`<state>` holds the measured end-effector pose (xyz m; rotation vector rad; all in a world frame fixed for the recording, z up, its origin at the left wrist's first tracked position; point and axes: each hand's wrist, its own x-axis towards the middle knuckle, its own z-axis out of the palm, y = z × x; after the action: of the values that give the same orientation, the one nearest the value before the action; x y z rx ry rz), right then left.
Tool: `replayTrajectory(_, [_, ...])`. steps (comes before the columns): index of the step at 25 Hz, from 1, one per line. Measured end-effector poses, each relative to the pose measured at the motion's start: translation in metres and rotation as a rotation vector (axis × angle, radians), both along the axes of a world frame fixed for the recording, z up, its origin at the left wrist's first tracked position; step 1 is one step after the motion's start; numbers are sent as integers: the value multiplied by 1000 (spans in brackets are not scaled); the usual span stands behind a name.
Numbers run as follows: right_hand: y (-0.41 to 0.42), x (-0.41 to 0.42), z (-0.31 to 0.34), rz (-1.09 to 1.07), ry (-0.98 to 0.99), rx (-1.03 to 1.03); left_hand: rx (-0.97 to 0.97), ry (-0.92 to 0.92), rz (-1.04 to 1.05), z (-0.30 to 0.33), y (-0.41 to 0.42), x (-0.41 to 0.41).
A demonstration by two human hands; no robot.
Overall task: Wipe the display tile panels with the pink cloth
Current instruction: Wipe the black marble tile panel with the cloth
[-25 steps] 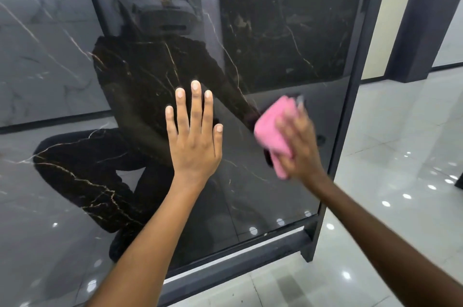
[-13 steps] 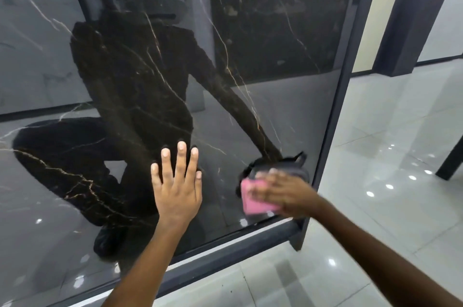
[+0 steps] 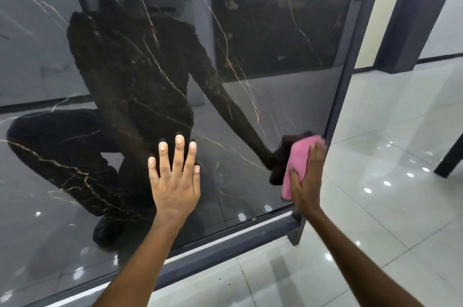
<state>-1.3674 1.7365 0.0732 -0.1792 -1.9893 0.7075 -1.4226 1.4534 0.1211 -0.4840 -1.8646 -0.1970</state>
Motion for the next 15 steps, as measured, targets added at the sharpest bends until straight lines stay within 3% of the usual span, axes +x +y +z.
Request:
replayTrajectory(3, [21, -26, 91, 6, 258, 218, 39, -25, -32, 9, 4, 6])
replayTrajectory(5, [28, -36, 94, -12, 365, 204, 32, -53, -62, -4, -3, 11])
replayTrajectory(8, [30, -24, -12, -44, 248, 82, -96, 17, 4, -32, -19, 7])
replayTrajectory(12, [-44, -7, -113, -34, 48, -361, -136, 96, 81, -42, -19, -6])
replayTrajectory(13, [-76, -9, -115, -13, 48, -314, -136, 97, 79, -42, -18, -6])
replayTrajectory(15, [-132, -13, -102, 103, 73, 168, -128, 97, 43, -46, -21, -4])
